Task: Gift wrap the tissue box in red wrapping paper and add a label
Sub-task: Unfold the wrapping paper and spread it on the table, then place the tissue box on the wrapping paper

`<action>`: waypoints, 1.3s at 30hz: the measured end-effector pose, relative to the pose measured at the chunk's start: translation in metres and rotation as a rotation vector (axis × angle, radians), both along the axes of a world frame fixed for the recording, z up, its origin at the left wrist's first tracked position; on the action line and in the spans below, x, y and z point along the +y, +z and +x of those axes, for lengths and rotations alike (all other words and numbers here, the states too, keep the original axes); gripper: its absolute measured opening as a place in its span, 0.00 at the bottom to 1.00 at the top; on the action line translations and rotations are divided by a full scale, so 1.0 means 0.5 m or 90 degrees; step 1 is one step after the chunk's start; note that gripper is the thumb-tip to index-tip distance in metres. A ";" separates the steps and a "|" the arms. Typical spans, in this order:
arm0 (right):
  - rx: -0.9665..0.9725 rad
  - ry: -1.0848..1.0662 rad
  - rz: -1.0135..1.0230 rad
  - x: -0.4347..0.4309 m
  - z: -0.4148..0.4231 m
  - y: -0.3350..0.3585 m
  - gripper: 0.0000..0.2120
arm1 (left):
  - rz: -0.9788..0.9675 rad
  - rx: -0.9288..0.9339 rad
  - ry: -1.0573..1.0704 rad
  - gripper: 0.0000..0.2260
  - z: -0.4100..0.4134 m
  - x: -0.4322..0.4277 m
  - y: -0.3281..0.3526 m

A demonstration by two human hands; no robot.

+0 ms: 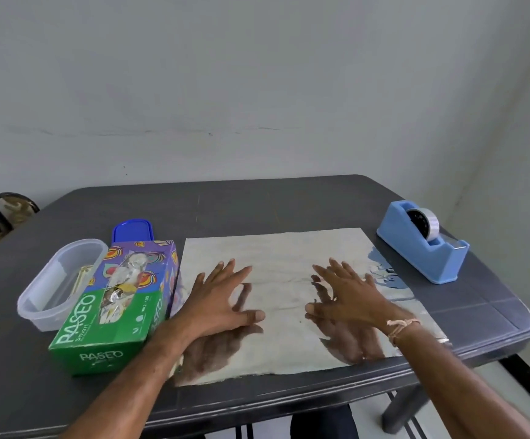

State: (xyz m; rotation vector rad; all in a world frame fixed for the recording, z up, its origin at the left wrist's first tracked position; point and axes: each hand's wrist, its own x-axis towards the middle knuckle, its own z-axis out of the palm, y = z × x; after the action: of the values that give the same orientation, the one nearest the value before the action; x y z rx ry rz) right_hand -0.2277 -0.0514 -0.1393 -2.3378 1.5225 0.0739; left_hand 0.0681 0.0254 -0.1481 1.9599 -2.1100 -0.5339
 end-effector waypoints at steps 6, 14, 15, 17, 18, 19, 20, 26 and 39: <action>-0.314 -0.001 -0.026 0.048 0.113 0.041 0.41 | -0.245 -0.087 0.125 0.48 0.033 0.065 0.120; -0.666 0.062 0.389 0.132 0.382 0.036 0.22 | -0.031 -0.138 0.488 0.34 0.239 0.179 0.142; -0.678 0.063 0.428 0.144 0.408 0.036 0.20 | -0.020 -0.134 0.488 0.32 0.248 0.191 0.140; -0.693 0.051 0.465 0.172 0.451 0.037 0.18 | -0.032 -0.101 0.498 0.27 0.258 0.212 0.133; -0.696 0.039 0.465 0.183 0.466 0.037 0.18 | -0.048 -0.088 0.505 0.26 0.257 0.217 0.128; -0.700 0.024 0.467 0.193 0.478 0.035 0.18 | -0.068 -0.085 0.514 0.25 0.254 0.221 0.123; -0.709 0.007 0.469 0.201 0.486 0.031 0.17 | -0.092 -0.084 0.522 0.25 0.251 0.224 0.118; -0.818 -0.073 0.468 0.229 0.506 0.021 0.11 | -0.159 -0.059 0.546 0.30 0.225 0.237 0.107; -1.053 -0.107 0.446 0.246 0.480 0.067 0.14 | -0.453 0.401 0.460 0.23 0.142 0.226 0.163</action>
State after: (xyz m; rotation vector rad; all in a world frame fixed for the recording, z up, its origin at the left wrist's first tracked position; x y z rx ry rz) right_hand 0.0123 0.0715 -0.1057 -0.9572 0.5684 -0.9317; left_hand 0.1391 0.1382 -0.0667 1.6439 -0.9222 -0.1650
